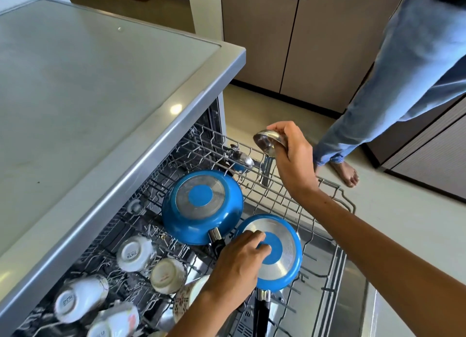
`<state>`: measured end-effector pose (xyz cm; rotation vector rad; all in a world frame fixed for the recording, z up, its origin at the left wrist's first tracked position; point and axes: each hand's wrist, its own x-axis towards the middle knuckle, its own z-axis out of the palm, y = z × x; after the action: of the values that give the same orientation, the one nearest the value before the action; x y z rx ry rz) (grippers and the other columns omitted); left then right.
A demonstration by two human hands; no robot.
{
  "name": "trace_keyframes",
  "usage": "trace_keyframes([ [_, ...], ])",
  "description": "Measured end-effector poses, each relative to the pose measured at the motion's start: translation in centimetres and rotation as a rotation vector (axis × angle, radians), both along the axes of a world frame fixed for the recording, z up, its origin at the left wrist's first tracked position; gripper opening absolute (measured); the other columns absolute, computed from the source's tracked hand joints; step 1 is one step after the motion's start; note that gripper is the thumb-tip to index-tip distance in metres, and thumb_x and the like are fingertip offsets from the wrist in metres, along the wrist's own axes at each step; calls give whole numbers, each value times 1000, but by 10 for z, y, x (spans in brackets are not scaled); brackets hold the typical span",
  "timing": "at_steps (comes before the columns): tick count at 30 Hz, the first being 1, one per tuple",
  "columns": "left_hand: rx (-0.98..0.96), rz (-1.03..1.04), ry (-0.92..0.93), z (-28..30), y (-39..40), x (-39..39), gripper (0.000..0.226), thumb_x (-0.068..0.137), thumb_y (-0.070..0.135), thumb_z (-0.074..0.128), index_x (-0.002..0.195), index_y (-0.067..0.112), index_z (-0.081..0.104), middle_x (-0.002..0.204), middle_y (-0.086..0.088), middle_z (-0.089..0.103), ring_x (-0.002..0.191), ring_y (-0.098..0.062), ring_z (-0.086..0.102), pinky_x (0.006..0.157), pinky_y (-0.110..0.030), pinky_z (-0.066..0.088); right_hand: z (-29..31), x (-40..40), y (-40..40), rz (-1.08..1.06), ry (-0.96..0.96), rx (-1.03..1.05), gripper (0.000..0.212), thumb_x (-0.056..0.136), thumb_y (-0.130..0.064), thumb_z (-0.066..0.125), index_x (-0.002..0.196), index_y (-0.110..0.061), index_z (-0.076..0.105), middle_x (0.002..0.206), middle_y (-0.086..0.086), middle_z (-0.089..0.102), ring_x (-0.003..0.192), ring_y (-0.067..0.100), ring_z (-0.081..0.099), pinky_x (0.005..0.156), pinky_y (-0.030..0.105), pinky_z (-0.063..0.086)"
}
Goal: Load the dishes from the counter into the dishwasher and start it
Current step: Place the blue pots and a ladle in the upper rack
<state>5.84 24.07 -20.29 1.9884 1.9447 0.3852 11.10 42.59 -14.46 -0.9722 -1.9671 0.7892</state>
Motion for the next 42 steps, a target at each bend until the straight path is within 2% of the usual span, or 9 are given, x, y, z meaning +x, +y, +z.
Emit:
trace_keyframes([
  [4,-21,10,-9,0,-1,0,49,54,-6,81,97,16,70,109,0,64,97,-12,61,79,-23,55,-5,12,6,-106,-271,142,19,90,-14,53,106,-18,62,92,-1,69,72,10,55,55,17,35],
  [8,-19,25,-14,-1,-2,2,50,56,-6,81,100,15,70,110,-1,65,99,-14,61,83,-26,55,-16,24,13,-196,-362,56,19,86,-17,59,103,-23,65,88,0,71,75,21,63,63,27,48],
  [12,1,33,-25,-2,-2,2,49,55,-4,82,98,15,71,108,0,65,98,-13,61,82,-24,54,-31,26,13,-152,-418,-6,19,82,-16,64,100,-18,69,86,6,72,77,26,66,70,39,56],
  [18,2,30,-37,-1,-2,1,53,44,2,87,92,19,72,102,4,66,91,-9,62,76,-19,53,-41,18,12,-56,-444,-64,26,78,-14,71,104,-12,68,93,9,71,81,25,65,75,40,55],
  [23,16,36,-34,-7,-4,2,50,52,1,84,96,18,70,107,3,64,98,-11,60,81,-20,52,-42,7,16,-52,-464,-97,23,81,-6,67,104,-6,67,97,11,70,84,24,66,78,31,54],
  [29,30,35,-27,-8,-4,2,47,53,3,83,95,20,69,108,4,64,99,-10,60,82,-20,52,-46,4,24,-14,-462,-171,21,78,-7,72,99,-6,67,94,9,70,82,21,65,79,33,56],
  [34,35,33,-40,-7,-5,2,46,53,4,84,94,21,69,107,5,64,99,-9,60,82,-19,52,-46,0,18,2,-649,-25,21,83,-25,68,100,-13,66,95,4,63,75,20,61,66,33,55],
  [39,43,27,-38,-8,-5,1,46,53,6,85,94,21,70,106,6,64,99,-8,59,83,-17,50,-42,-3,17,31,-769,35,16,88,-19,62,101,-10,65,93,6,64,74,21,61,65,30,53],
  [42,48,22,-39,-8,-5,1,45,54,6,84,94,21,70,107,7,63,99,-7,58,84,-17,49,-43,-1,11,70,-799,91,27,92,-21,57,118,-11,57,99,7,65,73,20,61,62,27,52],
])
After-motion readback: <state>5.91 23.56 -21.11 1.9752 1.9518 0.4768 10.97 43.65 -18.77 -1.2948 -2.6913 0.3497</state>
